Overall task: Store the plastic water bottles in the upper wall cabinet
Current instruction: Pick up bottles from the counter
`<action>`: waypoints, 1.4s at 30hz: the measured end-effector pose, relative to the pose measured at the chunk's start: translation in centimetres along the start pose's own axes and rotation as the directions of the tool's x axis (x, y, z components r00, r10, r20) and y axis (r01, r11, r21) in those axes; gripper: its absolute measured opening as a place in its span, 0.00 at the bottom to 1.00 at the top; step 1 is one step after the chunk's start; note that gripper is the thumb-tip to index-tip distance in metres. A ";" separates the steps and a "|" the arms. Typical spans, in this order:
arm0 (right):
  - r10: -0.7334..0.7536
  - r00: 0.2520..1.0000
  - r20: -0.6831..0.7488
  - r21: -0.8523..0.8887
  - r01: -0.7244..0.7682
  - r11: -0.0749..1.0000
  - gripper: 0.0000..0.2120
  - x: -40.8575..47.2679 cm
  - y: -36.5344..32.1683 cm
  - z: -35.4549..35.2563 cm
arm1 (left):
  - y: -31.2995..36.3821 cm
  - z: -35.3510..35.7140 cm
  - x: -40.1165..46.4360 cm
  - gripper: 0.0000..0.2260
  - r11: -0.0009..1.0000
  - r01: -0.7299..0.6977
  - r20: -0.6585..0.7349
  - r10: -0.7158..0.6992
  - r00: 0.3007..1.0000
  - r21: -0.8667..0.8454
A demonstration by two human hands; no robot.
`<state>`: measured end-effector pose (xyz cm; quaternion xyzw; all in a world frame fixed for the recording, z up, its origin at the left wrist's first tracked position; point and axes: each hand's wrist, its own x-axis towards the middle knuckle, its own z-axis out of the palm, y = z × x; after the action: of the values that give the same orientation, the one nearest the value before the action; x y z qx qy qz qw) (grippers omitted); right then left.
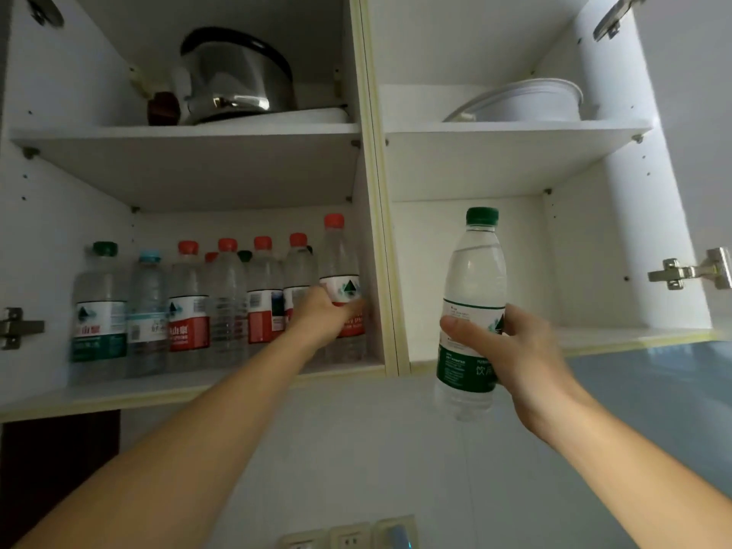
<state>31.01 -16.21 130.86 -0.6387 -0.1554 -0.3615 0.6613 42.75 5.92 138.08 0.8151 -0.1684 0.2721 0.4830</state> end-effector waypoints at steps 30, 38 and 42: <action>0.038 0.999 0.001 -0.089 -0.038 0.995 0.16 3.2 -2.7 1.8 | -5.2 -0.8 4.3 0.53 0.238 -0.317 0.231 0.329 0.916 0.918; 0.014 1.000 -0.008 -0.197 -0.015 0.980 0.13 7.2 -3.8 1.1 | -4.8 -0.5 3.8 0.47 0.204 -0.305 0.213 0.376 0.902 0.930; 0.068 0.996 -0.051 -0.255 -0.079 0.964 0.11 9.2 -2.9 0.0 | -2.8 -0.1 1.6 0.32 0.585 -0.376 0.065 0.482 0.874 0.719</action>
<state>35.37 -18.58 139.08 -0.7165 -0.0698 -0.3670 0.5892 45.47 7.34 137.10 0.8505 -0.2083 0.4793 0.0597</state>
